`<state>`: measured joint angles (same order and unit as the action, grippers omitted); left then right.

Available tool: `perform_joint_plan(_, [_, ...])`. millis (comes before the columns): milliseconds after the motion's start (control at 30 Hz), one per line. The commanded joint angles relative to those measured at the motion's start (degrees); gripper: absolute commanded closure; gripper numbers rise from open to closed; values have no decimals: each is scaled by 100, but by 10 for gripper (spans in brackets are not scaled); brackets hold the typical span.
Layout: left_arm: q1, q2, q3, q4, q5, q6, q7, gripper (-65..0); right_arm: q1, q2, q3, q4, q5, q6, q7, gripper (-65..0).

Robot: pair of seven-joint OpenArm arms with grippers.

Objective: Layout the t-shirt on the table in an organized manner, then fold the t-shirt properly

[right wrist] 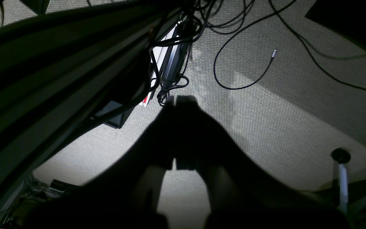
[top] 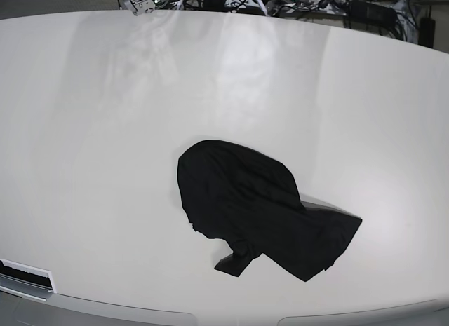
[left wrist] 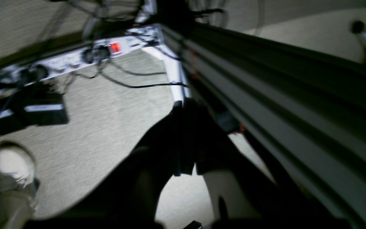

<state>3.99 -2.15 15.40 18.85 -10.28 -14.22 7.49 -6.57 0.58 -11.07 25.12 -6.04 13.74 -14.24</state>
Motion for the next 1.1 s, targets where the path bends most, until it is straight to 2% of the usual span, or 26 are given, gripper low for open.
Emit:
perform_joint_plan(0, [-2, 11, 13, 44, -31, -61, -15, 0, 181, 22, 17, 103, -24, 22, 2, 0])
perform_joint_plan(400, [0, 9, 13, 44, -28, -61, -7, 0, 181, 22, 17, 103, -22, 35, -31, 0])
perform_joint_plan(467, [15, 9, 13, 50, -28, -59, 105, 0, 181, 24, 17, 103, -22, 127, -273, 0])
perform_joint_plan(633, [343, 7, 13, 354, -28, -63, 802, 0, 52, 50, 17, 109, -22, 417, -925, 0])
perform_joint_plan(767, [892, -7, 13, 796, -22, -61, 802, 0, -321, 52, 17, 356, -22, 743, -1163, 0])
perform_joint_plan(833, [1167, -7, 13, 1130, 181, -61, 804, 0, -579, 55, 17, 599, -20, 933, -1246, 0])
perform_joint_plan(967, [1705, -114, 13, 1891, 334, -61, 1036, 0, -1204, 57, 17, 1209, 2, 942, -1451, 0])
perform_joint_plan(1067, [2087, -284, 13, 2450, 146, -61, 1357, 0, -1620, 55, 17, 1849, 343, 949, -2109, 0])
